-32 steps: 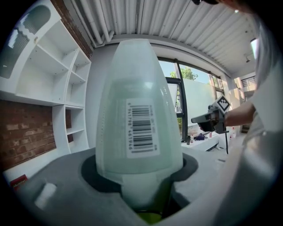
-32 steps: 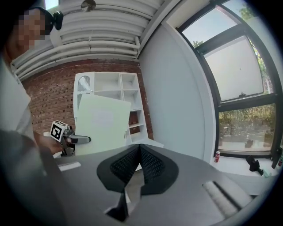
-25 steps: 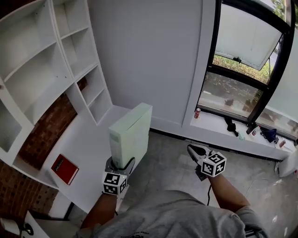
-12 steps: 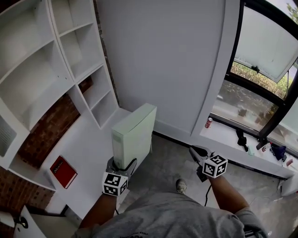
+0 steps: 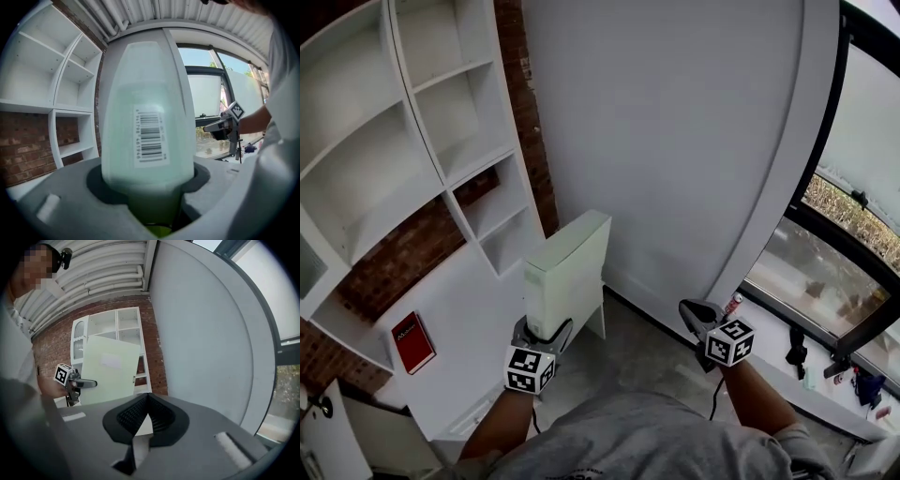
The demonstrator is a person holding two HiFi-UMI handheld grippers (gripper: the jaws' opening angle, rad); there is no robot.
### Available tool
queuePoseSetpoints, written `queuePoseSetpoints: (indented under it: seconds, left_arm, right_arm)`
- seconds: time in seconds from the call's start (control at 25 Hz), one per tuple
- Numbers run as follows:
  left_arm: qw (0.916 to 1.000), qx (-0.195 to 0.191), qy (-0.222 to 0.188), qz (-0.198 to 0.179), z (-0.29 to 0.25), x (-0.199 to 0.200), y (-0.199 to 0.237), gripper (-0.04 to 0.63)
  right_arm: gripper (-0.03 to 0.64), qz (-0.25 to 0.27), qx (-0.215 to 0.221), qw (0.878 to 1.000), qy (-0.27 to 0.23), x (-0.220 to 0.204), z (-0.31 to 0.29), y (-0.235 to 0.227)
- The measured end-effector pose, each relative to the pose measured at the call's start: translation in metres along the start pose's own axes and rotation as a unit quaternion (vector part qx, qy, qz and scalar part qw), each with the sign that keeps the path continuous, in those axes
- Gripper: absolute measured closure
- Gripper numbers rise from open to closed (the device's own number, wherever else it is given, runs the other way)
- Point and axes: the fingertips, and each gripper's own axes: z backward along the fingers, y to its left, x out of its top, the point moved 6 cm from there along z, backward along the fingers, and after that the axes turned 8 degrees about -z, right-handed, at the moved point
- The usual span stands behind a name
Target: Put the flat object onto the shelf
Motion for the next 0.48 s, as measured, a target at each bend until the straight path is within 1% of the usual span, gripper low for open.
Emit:
queuePoseSetpoints:
  seconds: [0.12,0.24,0.36,0.48]
  left_arm:
    - [0.9996,0.026,-0.008,0.005,-0.035,0.021,-0.005,0.316]
    - [0.9991,0.042,-0.010,0.004,-0.063,0.040,-0.006,0.316]
    - [0.9986,0.053,-0.010,-0.004,-0.080,0.054,0.003,0.316]
    - [0.9979,0.060,-0.019,-0.010,-0.094,0.070,0.023,0.316]
  right_arm:
    - [0.607,0.012,0.016,1.000,0.003,0.029,-0.011,-0.038]
    - [0.607,0.017,0.024,1.000,0.002,0.057,-0.027,-0.065]
    - [0.607,0.023,0.031,0.999,-0.005,0.086,-0.047,-0.079]
    - [0.607,0.037,0.035,0.999,-0.019,0.119,-0.069,-0.083]
